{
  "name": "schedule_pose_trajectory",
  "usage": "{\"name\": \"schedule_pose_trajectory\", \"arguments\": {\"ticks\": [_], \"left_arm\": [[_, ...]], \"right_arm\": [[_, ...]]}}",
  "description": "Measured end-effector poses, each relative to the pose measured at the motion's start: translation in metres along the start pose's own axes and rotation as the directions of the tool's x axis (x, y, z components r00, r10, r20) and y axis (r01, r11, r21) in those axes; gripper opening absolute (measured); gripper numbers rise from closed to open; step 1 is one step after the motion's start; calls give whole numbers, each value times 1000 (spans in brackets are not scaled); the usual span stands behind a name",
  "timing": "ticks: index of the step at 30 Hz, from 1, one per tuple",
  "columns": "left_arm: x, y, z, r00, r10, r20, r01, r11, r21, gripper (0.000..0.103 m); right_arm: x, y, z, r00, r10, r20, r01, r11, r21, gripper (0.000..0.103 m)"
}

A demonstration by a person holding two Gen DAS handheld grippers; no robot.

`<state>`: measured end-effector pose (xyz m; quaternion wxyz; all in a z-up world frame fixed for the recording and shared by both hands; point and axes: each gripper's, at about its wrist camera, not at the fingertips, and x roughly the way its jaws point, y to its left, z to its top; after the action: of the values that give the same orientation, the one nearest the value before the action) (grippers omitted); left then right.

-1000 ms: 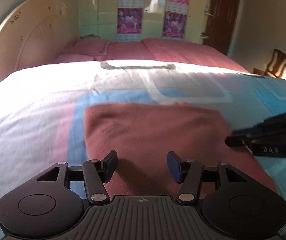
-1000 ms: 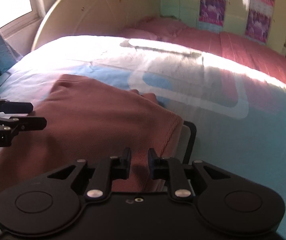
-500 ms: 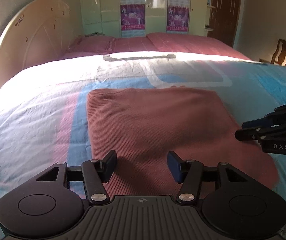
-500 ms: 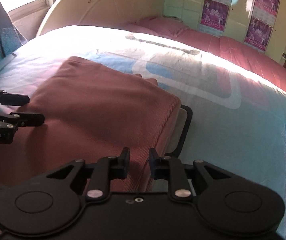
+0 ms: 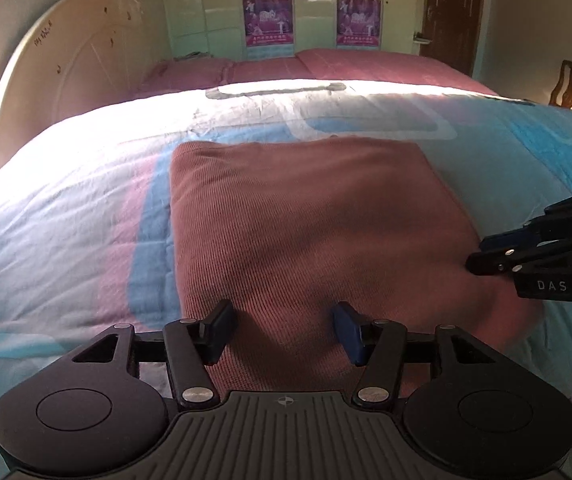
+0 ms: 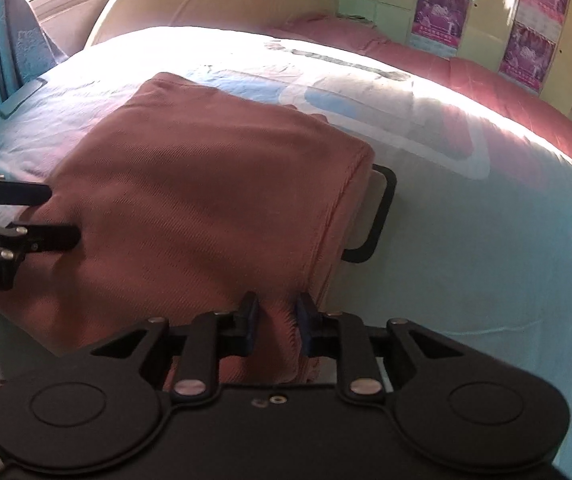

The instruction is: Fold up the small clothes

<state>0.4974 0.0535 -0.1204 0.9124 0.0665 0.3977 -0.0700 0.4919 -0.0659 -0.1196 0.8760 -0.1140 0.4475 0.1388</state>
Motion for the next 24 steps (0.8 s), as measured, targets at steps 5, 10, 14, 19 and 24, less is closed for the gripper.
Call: {"name": "schedule_pose_trajectory", "arguments": {"ticks": [5,10,14,19,24], "left_arm": [[-28,-8,-14,1000,1,7,-1,1000,-11,55],[-22,-11,-36,998,30,-52,-32,999,-35,55],[-15,-10,-48,998,46,-52,-49,997,-61,55],[-12,-16,-48,996,69,-54,-72,996,-57,55],[-29,-19,-45,996,89,-31,-92,992,-87,55]], "right_arm": [[-31,0,-11,999,25,33,-25,1000,11,22],[-29,3,-30,999,34,1,-34,999,2,24],[-16,0,-38,998,54,-8,-54,998,43,24],[-18,2,-42,999,50,13,-50,998,47,23],[-26,-2,-43,999,40,25,-41,996,76,29]]}}
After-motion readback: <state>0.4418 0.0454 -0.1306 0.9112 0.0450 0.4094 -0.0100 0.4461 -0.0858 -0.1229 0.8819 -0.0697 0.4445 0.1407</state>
